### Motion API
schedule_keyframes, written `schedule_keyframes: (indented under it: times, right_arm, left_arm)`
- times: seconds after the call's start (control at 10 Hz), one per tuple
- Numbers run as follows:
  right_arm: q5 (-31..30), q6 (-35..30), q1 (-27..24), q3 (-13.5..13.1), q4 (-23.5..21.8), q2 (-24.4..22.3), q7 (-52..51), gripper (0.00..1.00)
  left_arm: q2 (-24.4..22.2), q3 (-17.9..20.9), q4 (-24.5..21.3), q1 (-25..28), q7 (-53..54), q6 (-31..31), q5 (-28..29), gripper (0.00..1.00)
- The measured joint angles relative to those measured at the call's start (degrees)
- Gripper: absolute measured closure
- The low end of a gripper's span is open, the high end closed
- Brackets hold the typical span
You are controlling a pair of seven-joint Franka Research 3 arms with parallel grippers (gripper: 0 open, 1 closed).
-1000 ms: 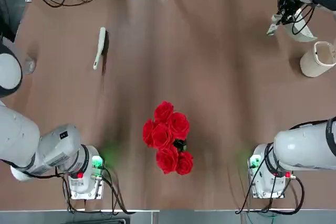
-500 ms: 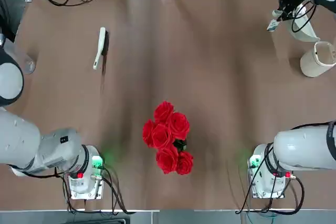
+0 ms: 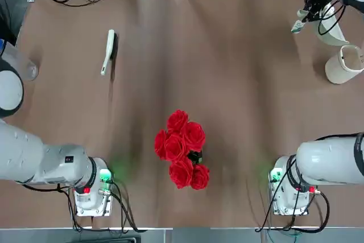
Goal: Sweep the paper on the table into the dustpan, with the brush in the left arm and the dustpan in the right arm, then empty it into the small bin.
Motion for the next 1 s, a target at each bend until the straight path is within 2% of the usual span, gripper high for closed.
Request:
schedule_keyframes:
  times: [0.5, 1.0]
  right_arm:
    - [0.0, -0.5, -4.1, -0.3, -1.0, -0.9, 1.4, 0.67]
    - [0.1, -2.7, -7.0, -1.7, -2.2, -2.8, 2.0, 0.67]
  left_arm:
    - [0.1, -0.6, 1.5, 0.7, 3.8, 0.5, 1.8, 0.00]
    - [3.1, -0.6, 4.8, 1.0, 4.4, 0.6, 4.1, 0.00]
